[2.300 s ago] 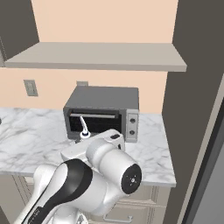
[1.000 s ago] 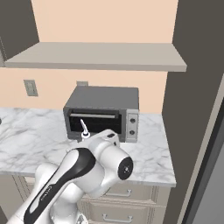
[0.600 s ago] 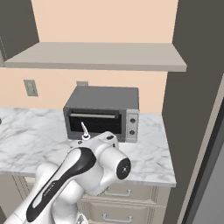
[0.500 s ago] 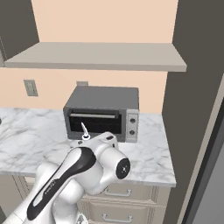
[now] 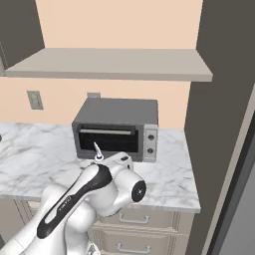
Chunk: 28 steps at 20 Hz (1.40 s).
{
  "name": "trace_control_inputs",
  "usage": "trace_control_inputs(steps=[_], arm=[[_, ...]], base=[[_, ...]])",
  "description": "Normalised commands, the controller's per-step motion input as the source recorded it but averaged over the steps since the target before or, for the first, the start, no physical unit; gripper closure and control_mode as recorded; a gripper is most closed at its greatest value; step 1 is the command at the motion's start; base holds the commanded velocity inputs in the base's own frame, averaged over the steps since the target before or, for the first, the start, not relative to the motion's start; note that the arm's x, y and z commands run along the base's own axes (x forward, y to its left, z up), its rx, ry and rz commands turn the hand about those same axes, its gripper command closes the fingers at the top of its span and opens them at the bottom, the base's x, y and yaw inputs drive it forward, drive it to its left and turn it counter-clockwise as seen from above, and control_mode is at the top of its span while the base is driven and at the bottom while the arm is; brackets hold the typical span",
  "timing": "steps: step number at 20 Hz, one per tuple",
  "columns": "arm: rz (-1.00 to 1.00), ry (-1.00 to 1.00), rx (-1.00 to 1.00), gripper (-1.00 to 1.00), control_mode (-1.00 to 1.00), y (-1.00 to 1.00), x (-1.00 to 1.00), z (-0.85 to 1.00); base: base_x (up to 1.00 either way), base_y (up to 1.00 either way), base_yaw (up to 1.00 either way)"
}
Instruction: Move the cutting board and knife to the sink. Then move spray from the shelves to the counter.
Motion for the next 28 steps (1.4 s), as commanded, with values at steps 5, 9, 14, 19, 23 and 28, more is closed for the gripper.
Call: trace_control_inputs(steps=[5,9,14,19,23,28], arm=[[0.03,0.02,0.00,1.00,-1.00,0.00,0.25,-0.30],[0.00,0.06,0.00,1.00,-1.00,0.01,0.24,-0.32],[0.00,0.10,-0.03,1.00,-1.00,0.01,0.26,-0.32],[0.00,0.01,-0.02,1.00,-1.00,0.03,0.19,-0.28],[0.00,-0.02,0.00,1.00,-1.00,0.01,0.18,-0.23],[0.00,-0.01,0.00,1.00,-1.00,0.00,0.20,-0.24]], base=[[0.00,0.00,0.00],[0.00,0.00,0.00],[0.00,0.00,0.00],[0.00,0.00,0.00],[0.00,0.00,0.00],[0.00,0.00,0.00]])
